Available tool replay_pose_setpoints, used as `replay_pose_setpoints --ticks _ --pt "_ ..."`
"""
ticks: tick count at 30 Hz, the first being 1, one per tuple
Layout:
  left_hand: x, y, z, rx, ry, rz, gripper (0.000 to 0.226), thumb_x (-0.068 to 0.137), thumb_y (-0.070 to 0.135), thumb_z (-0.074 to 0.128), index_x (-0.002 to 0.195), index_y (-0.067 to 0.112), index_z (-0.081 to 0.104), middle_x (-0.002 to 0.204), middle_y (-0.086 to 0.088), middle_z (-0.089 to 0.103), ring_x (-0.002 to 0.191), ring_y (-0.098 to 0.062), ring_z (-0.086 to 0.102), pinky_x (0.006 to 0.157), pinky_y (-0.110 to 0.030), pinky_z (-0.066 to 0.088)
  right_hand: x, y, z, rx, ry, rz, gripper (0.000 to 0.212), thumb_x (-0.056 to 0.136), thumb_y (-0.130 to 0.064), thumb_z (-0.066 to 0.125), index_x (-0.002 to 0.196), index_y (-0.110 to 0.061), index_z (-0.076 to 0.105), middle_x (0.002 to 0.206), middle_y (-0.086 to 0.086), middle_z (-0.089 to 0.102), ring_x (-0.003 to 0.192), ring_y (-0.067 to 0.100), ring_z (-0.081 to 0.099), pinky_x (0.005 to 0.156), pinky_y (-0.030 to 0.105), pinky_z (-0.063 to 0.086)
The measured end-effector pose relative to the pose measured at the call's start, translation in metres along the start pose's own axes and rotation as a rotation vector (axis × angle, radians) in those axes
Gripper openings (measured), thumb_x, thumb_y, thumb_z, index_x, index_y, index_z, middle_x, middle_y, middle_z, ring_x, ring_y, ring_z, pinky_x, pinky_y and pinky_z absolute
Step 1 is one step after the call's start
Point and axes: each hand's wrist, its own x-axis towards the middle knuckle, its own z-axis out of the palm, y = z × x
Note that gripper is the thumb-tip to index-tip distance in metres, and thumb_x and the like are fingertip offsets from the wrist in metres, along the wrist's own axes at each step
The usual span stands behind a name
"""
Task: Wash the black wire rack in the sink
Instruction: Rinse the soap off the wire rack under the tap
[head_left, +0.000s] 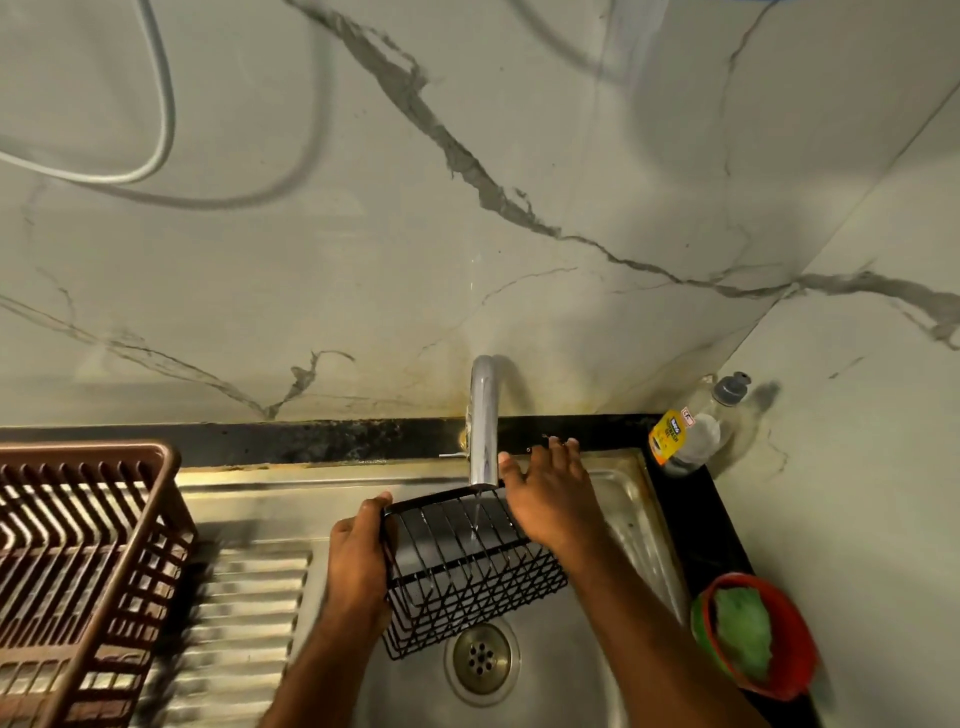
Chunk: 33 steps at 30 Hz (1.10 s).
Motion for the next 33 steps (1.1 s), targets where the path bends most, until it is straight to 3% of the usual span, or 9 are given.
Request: replay_pose_setpoints --ticks 4,7,9,13,17,22,25,28,33 --pt "0.004 -0.012 0.009 0.025 -0.03 0.033 0.055 0.085 0.055 0.061 0.112 0.008 0.064 0.104 -0.022 0.072 0.1 -0.039 0.069 0.091 -0.058 0.057 -0.04 -0.059 0.005 0.018 -0.043 -0.104 0.092 0.095 -0.074 0.011 0.161 -0.01 0.013 0.168 0.018 -0.002 0.155 0.034 -0.01 0.124 0.05 -0.01" --pt "0.0 -0.011 0.01 0.029 -0.046 0.065 0.037 0.103 0.032 0.048 0.106 0.001 0.067 0.09 -0.019 0.075 0.084 -0.032 0.07 0.071 -0.042 0.057 -0.065 -0.087 0.009 0.01 -0.051 -0.183 0.086 0.099 -0.068 0.008 0.158 -0.006 0.018 0.166 0.02 0.015 0.156 0.03 -0.003 0.122 0.049 -0.016" --pt "0.002 -0.009 0.006 0.013 -0.027 0.066 0.032 0.105 0.022 0.045 0.101 -0.001 0.065 0.083 -0.017 0.072 0.083 -0.034 0.066 0.075 -0.046 0.056 -0.056 -0.075 0.004 -0.006 -0.032 -0.122 0.085 0.1 -0.067 0.01 0.16 -0.007 0.005 0.168 0.018 -0.001 0.156 0.031 -0.011 0.123 0.05 -0.013" --pt "0.005 -0.006 -0.01 -0.046 -0.017 0.056 0.035 0.098 0.04 0.056 0.104 0.006 0.061 0.082 -0.015 0.06 0.076 -0.031 0.057 0.07 -0.047 0.052 -0.013 -0.018 -0.01 0.027 0.072 0.118 0.091 0.098 -0.068 0.016 0.159 -0.003 0.002 0.168 0.021 -0.002 0.155 0.036 -0.006 0.125 0.053 0.0" --pt "0.003 -0.002 -0.013 -0.019 -0.04 0.093 0.031 0.098 0.045 0.059 0.108 0.016 0.053 0.095 -0.016 0.061 0.083 -0.03 0.061 0.077 -0.051 0.056 -0.005 0.002 -0.012 0.28 0.097 0.184 0.085 0.098 -0.071 0.027 0.154 -0.007 0.024 0.157 0.018 0.034 0.141 0.036 0.04 0.107 0.046 0.039" --pt "0.007 -0.006 -0.025 0.128 -0.15 0.198 0.022 0.103 0.032 0.053 0.105 0.01 0.05 0.099 -0.008 0.051 0.086 -0.023 0.054 0.074 -0.05 0.053 -0.006 0.026 -0.009 0.678 -0.139 0.295 0.086 0.078 -0.078 0.058 0.139 -0.02 0.045 0.135 0.01 0.058 0.11 0.03 0.063 0.095 0.049 0.054" --pt "0.007 -0.011 -0.035 0.142 -0.2 0.26 0.01 0.102 0.022 0.055 0.094 0.016 0.053 0.098 -0.009 0.055 0.086 -0.028 0.056 0.074 -0.053 0.053 -0.013 0.045 -0.002 0.761 -0.199 0.336 0.037 0.082 -0.042 0.073 0.108 -0.017 0.064 0.11 0.015 0.07 0.094 0.029 0.071 0.085 0.051 0.06" --pt "0.014 -0.014 -0.041 0.226 -0.384 0.459 0.033 0.097 0.013 0.048 0.073 0.021 0.068 0.086 -0.004 0.067 0.082 -0.03 0.061 0.071 -0.058 0.053 -0.026 0.058 0.008 0.845 -0.101 0.339 0.023 0.092 -0.014 0.064 0.115 -0.009 0.067 0.098 0.011 0.073 0.085 0.022 0.074 0.07 0.037 0.058" --pt "0.023 -0.056 -0.054 0.177 -0.331 0.317 0.051 0.081 0.038 0.065 0.131 0.038 0.058 0.136 0.003 0.061 0.127 -0.028 0.057 0.103 -0.058 0.049 -0.059 0.073 0.034 0.949 0.072 0.276 0.052 0.085 -0.001 0.073 0.133 -0.017 0.061 0.113 -0.005 0.072 0.104 0.013 0.069 0.094 0.039 0.056"
